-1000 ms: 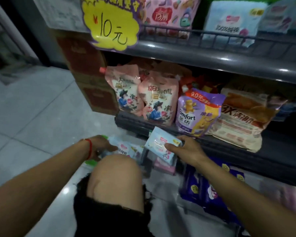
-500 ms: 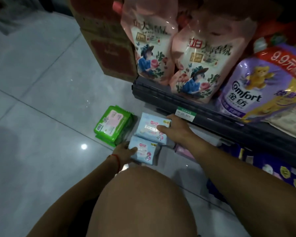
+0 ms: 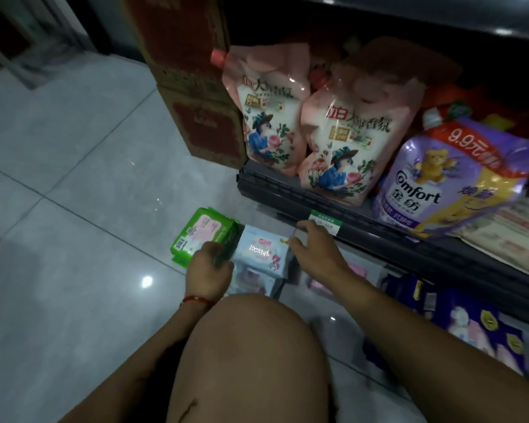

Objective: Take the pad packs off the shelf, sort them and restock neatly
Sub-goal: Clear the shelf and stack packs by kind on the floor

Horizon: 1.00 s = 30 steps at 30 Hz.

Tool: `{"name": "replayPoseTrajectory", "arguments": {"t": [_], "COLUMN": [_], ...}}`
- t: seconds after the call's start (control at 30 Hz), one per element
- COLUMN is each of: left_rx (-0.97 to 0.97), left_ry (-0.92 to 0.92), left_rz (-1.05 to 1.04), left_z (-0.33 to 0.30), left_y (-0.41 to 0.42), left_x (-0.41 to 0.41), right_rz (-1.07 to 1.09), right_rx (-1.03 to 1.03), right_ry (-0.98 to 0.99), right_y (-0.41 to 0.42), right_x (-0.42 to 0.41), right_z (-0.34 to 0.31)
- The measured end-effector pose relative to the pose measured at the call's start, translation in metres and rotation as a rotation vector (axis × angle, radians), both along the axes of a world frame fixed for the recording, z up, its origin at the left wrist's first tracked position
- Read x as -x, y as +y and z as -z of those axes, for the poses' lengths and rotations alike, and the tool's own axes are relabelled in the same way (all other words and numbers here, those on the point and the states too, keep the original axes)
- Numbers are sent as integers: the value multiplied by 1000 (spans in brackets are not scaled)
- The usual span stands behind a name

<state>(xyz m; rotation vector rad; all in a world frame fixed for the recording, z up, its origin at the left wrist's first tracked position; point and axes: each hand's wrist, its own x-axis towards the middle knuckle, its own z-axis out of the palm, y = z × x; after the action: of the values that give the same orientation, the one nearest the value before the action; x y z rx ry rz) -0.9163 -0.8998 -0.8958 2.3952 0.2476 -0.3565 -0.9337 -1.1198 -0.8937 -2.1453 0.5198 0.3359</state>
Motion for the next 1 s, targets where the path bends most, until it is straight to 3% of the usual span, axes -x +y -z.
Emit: {"name": "replayPoseTrajectory", "arguments": {"t": [0.1,0.27,0.5,0.63,0.83,1.0], "left_rx": [82,251,292,200,167,227], "left_ry": [-182,-325,-590,-725,-873,-884], "left_rz": [131,388,651,770,654,471], "left_z": [-60,-174,-318,-372,-412,-436], "left_y": [-21,-76,-181,-237,-298,-322], "left_x": [-5,-7,23,33,10,-22], "right_rz": [-34,-7,137,252,324,375], "right_rx": [22,77,314,432,504,408], "right_ry": [-128,-353,-710,-799,-803,-789], "right_y": [-15,-51,-128,-175,-227,-251], "right_x": [22,58,110,125,108,73], "right_z": [-42,-143,-287,-337,-375,-399]}}
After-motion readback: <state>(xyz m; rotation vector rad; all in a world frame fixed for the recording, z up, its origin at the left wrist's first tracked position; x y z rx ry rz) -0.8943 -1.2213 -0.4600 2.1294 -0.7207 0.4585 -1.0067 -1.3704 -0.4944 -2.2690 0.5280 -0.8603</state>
